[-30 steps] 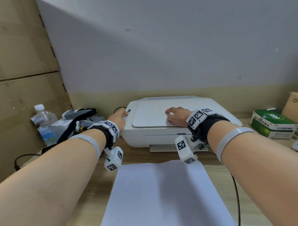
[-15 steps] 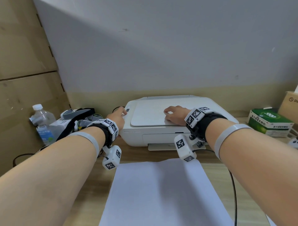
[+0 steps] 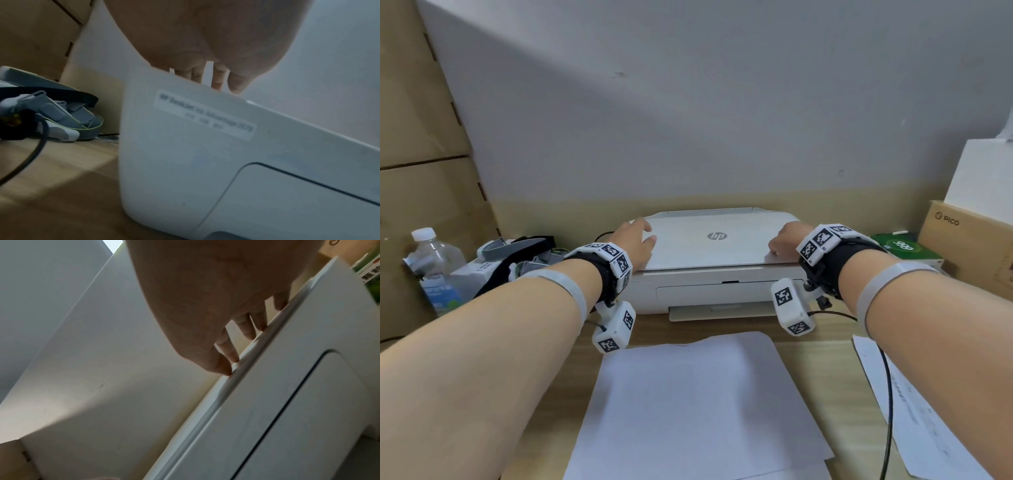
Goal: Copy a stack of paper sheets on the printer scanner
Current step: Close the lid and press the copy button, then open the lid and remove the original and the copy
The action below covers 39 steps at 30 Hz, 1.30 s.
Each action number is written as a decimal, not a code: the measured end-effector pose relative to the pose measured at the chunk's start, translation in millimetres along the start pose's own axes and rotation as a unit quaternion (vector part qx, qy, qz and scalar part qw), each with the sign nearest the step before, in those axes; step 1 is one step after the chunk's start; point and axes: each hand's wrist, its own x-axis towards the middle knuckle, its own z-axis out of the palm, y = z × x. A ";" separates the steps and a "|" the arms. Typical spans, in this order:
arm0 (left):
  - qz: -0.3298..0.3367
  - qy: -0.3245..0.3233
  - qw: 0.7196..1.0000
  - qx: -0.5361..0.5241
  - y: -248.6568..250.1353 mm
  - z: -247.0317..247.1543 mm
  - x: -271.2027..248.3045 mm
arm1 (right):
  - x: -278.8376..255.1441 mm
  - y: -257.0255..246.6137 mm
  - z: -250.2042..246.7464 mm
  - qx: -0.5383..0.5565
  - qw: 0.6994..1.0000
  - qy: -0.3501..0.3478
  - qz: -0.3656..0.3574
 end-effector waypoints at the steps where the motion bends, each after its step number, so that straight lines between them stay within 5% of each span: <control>1: 0.004 -0.001 1.000 -0.004 4.1 0.6 1.7 | -6.4 2.0 -5.1 0.006 1.000 0.005 0.014; 9: -0.067 0.012 0.993 -0.099 17.7 3.7 8.5 | 0.4 19.5 -14.9 -0.026 0.998 0.038 0.051; 23: -0.117 0.006 0.974 -0.194 39.1 -8.6 18.3 | 5.2 27.8 -25.8 0.123 0.987 0.064 0.081; 28: -0.177 0.005 0.942 -0.284 39.0 -31.8 24.8 | 9.8 24.7 -43.7 0.226 0.968 0.059 0.097; 31: -0.139 0.014 0.966 -0.216 32.6 -42.2 31.5 | 17.4 24.2 -57.3 0.293 0.952 0.066 0.050; 35: -0.195 0.038 0.967 -0.161 31.8 -56.5 41.6 | 45.1 30.6 -73.8 0.368 0.920 0.119 0.061; 37: -0.146 0.062 0.973 -0.166 42.0 -65.9 44.6 | 50.1 30.5 -79.8 0.389 0.908 0.148 0.052; 39: -0.117 0.132 0.942 -0.284 52.1 -71.9 44.7 | 34.7 17.9 -86.1 0.422 0.890 0.169 0.033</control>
